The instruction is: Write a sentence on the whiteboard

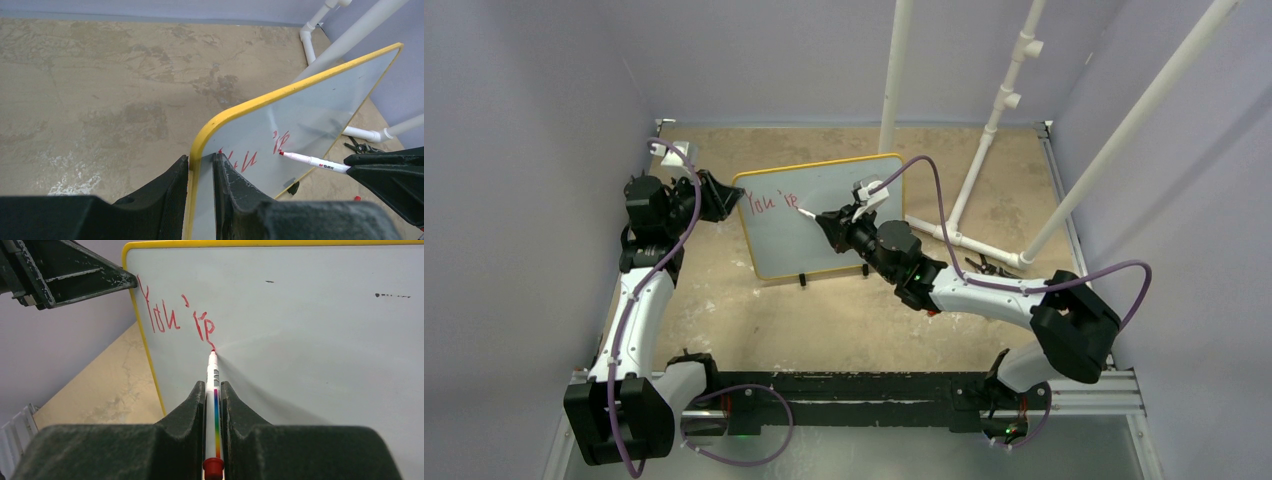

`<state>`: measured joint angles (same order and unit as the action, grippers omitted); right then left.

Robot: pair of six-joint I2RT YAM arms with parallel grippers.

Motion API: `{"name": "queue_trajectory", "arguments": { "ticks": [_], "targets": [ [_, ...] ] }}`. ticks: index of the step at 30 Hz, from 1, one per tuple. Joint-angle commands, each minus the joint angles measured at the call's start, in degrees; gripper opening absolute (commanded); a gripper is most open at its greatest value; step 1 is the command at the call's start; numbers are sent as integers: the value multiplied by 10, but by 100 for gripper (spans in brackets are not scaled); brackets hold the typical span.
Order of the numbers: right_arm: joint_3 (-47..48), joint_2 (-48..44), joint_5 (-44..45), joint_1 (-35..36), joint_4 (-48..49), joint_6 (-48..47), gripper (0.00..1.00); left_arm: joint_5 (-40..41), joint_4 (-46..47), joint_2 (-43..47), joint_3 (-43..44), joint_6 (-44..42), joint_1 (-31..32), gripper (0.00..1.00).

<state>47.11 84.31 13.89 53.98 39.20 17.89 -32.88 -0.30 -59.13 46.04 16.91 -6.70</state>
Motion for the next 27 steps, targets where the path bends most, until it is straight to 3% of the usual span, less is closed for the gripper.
{"name": "queue_trajectory", "arguments": {
  "ticks": [1,14,27],
  "targets": [
    [4,-32,-30,-3,-2,-14,0,-11,21,2,-6,-8,-3,23],
    [-14,-116,-38,-31,-50,-4,0,-6,15,2,-10,-11,-3,23],
    [-6,-89,-59,-56,-32,-6,0,-7,15,-1,-10,-13,-3,23]
  ]
}}
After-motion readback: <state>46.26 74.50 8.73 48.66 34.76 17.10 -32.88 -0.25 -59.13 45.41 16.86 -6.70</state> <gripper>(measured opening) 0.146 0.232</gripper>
